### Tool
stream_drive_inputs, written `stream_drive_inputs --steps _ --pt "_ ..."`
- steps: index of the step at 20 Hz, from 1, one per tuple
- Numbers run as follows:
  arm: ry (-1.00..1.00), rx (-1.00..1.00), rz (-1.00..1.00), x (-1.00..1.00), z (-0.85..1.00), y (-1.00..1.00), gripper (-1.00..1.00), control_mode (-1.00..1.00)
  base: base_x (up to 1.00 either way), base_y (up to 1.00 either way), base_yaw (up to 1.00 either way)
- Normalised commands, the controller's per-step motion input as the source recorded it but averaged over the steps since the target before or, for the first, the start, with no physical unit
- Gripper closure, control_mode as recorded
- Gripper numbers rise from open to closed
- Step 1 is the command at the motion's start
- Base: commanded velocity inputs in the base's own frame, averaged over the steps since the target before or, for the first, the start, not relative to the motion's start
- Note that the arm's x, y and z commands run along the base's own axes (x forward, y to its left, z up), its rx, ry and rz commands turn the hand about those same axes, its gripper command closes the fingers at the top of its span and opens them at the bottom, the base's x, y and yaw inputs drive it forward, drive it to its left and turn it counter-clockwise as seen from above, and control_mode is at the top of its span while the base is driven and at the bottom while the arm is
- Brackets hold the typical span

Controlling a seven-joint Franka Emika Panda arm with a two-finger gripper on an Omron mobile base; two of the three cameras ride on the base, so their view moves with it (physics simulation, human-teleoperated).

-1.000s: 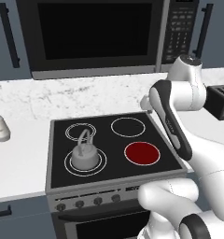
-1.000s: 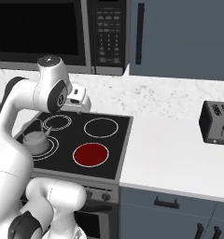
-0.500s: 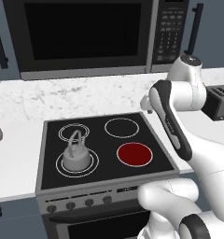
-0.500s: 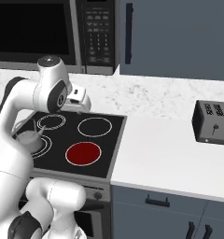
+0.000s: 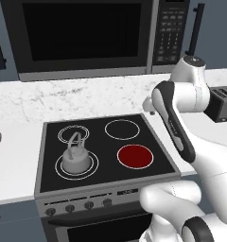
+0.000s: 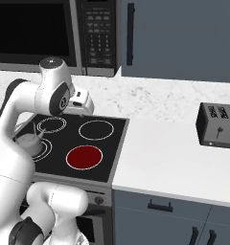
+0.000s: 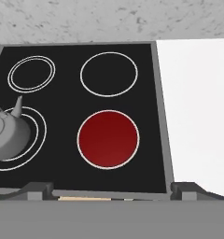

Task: Turn off the front right burner of the stove.

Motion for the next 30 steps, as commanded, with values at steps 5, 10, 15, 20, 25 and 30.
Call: stream_drive_inputs --steps 5,10,15,20,25,30 --pt "0.00 -0.16 0.05 -0.19 -0.17 0.36 -1.00 -1.00 0.00 0.00 0.00" --pt "0.00 -0.62 0.21 -0.51 -0.84 1.00 -1.00 -1.00 0.00 0.00 0.00" --pt "0.00 -0.75 0.26 -0.50 -1.00 1.00 -1.00 -1.00 0.00 0.00 0.00" --pt "0.01 -0.70 0.48 -0.74 -1.00 0.63 -1.00 -1.00 0.00 0.00 0.00" --pt "0.04 -0.64 0.41 -0.18 -1.00 0.40 -1.00 -1.00 0.00 0.00 0.00" --pt "0.13 -0.43 0.22 0.00 -1.00 0.19 -1.00 -1.00 0.00 0.00 0.00"
